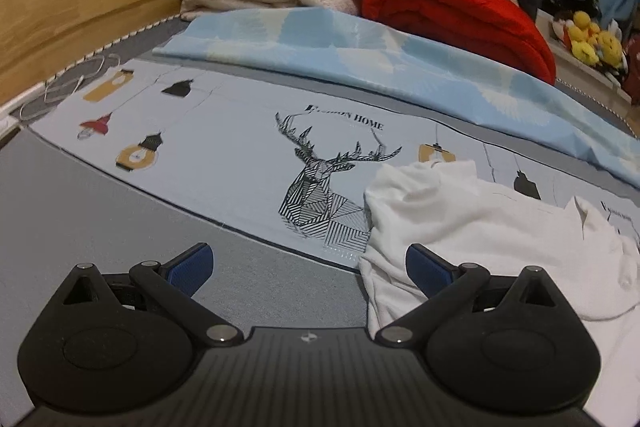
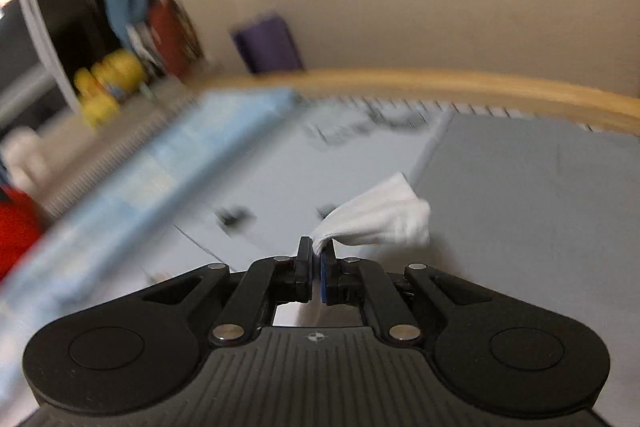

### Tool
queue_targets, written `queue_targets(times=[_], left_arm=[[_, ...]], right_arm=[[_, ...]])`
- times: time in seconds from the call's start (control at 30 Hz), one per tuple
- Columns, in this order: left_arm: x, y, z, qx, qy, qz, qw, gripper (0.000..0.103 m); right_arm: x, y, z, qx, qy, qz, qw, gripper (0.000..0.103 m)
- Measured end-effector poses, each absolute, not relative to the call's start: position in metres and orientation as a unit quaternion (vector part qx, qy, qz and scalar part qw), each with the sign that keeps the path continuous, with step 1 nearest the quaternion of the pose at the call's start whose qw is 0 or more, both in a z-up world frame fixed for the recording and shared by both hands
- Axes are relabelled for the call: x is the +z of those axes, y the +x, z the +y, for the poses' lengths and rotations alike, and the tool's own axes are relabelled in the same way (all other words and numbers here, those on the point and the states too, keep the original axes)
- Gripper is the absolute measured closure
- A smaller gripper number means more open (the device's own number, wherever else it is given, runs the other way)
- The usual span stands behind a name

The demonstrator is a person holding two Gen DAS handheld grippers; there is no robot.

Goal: Fold small clothes

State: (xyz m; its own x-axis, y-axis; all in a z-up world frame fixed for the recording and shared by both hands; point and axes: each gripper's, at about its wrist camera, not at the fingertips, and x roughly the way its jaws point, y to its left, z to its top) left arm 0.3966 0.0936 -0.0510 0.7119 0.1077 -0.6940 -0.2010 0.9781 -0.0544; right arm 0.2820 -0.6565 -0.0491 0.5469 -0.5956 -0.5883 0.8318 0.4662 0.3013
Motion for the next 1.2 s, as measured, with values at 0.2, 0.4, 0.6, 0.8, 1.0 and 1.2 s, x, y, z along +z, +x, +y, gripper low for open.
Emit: queue_targets(times=[0.2,0.4,0.6,0.8,1.0,1.2], left_arm=[[-0.053,0.407,0.105,0.074,-0.1,0.378,0.917,0.0],[-0.052,0.412,0.113,0.081,-0.119,0.375,0.916,0.0],[-0.058,0.416,0.123,0.1,-0.109,0.378,0.914,0.0],[-0.069,0.417,0.136,0.102,-0.12,0.395,0.905,0.0],[-0.065,0.416,0.124,0.052,-0.148,0.384,0.91,0.0],[-0.061,0.439,0.079,-0.03,-0.123,0.365,0.922,0.0]], right_arm=[[-0.024,0.343,-0.563,-0.39,0.12,0.213,0.888,0.1],[0.033,0.397,-0.329,-0.149,-0.072,0.138,0.976,0.1],[-0.059,0.39,-0.117,0.124,-0.176,0.21,0.954,0.074],[-0.111,0.352,-0.117,0.193,-0.192,0.309,0.911,0.04],[-0.087,0.332,-0.239,0.069,-0.095,0.35,0.929,0.038],[-0.087,0.309,-0.336,-0.038,-0.023,0.345,0.938,0.038]])
